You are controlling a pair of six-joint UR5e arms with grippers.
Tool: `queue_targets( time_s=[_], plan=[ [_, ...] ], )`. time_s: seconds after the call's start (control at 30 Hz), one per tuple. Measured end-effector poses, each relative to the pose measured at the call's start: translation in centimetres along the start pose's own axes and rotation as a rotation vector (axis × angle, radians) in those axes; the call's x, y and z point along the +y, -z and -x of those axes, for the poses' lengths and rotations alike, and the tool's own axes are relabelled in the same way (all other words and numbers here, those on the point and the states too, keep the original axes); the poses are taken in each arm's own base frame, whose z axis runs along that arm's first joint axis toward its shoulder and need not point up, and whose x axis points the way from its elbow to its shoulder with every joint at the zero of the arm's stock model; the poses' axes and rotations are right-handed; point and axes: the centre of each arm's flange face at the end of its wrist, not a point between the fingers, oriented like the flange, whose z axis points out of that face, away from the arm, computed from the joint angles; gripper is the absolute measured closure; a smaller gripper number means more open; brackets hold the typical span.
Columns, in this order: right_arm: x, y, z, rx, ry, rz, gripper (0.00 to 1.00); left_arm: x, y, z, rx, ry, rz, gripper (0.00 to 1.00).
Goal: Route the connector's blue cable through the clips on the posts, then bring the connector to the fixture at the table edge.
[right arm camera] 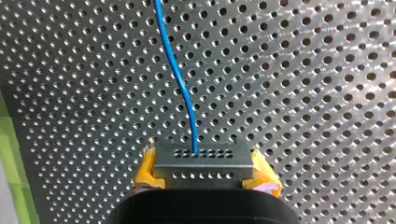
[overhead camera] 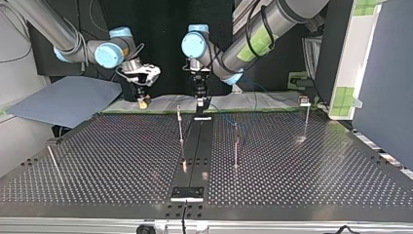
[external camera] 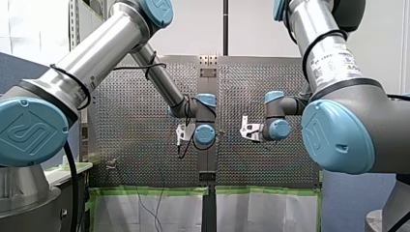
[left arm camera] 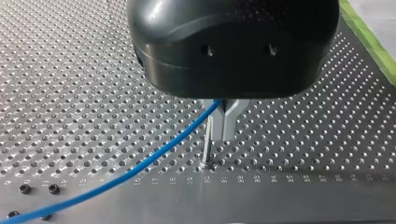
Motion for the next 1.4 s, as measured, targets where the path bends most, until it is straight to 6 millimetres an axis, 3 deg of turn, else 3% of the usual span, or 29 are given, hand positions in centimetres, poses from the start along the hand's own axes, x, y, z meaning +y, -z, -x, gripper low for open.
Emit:
queue_targets(
  time_s=[0.5,0.83,1.4],
  plan=[
    [2.9,-0.8,-1.0,0.038,-0.012,-0.006,1.0,0.0,-0.1,-0.1,0.001,0.013,-0.012,1.0],
    [3.6,-0.9,-0.8,0.035,-0.014,-0.004,1.0,-0.9,-0.8,-2.2,0.02,0.053,-0.054,1.0],
    [3.9,-1.1,-0.6,0.037,-0.015,-0.006,1.0,-1.1,-2.1,-1.5,0.008,0.08,-0.059,1.0]
  ],
)
